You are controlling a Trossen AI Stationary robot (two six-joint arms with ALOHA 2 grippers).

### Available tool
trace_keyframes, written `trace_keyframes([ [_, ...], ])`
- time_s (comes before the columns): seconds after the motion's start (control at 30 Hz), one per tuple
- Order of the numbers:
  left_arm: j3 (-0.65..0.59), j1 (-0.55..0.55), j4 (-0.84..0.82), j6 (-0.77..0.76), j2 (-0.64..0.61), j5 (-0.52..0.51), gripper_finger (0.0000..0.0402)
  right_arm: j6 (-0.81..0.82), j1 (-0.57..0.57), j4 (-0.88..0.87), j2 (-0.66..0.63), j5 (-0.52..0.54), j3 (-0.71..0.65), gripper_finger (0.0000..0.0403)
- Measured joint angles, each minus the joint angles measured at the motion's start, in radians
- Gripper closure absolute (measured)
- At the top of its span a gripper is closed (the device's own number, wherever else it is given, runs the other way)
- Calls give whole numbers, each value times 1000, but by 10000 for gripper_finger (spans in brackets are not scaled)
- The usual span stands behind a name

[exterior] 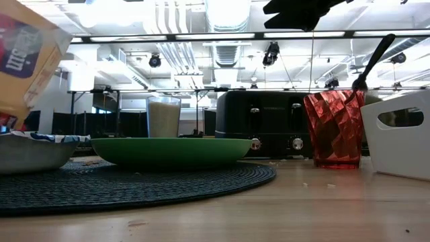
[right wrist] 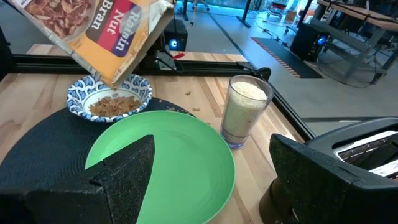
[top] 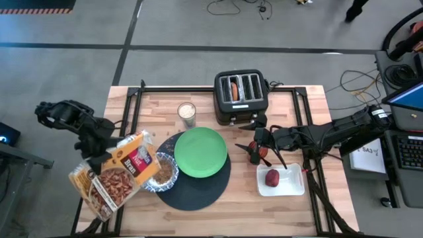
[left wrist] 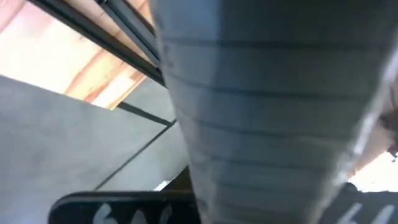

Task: Arrange a breakfast setting
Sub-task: Pour the cereal from the cereal box into the white bowl

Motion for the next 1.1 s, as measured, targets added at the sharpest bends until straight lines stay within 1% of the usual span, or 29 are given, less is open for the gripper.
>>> trace_keyframes([
  [0.1, 1, 0, 0, -31, 13, 8, 402, -1, 0, 0, 0, 0, 0, 94],
  [0.2, -4, 0, 2, -19, 19, 0, 402, -1, 0, -2, 0, 0, 0, 94],
  [0.33, 0, -2, 6, 61, 29, 17, 402, -2, 0, -5, 0, 0, 0, 94],
  [0.43, 0, -3, 2, 27, 13, 1, 402, 0, 0, -6, 0, 0, 0, 94],
  [0.53, -1, -3, 4, -25, 13, 18, 402, -1, 0, -6, 0, 0, 0, 94],
  [0.6, -2, -4, 3, -57, 11, 11, 402, -1, 0, -6, 0, 0, 0, 94],
  [0.8, -2, -4, 3, -63, 35, 21, 402, -2, 0, -6, 0, 0, 0, 94],
  [0.83, -2, -4, 3, -54, 39, 11, 402, 0, 0, -6, 0, 0, 0, 94],
  [0.9, -1, -4, 1, 36, 43, 9, 402, 0, 0, -6, 0, 0, 0, 94],
  [0.93, 0, -4, 6, 57, 45, 15, 402, 0, 0, -6, 0, 0, 0, 94],
  [1.1, -2, -6, 0, -35, 36, 12, 402, 1, 0, -6, 0, 0, 0, 94],
])
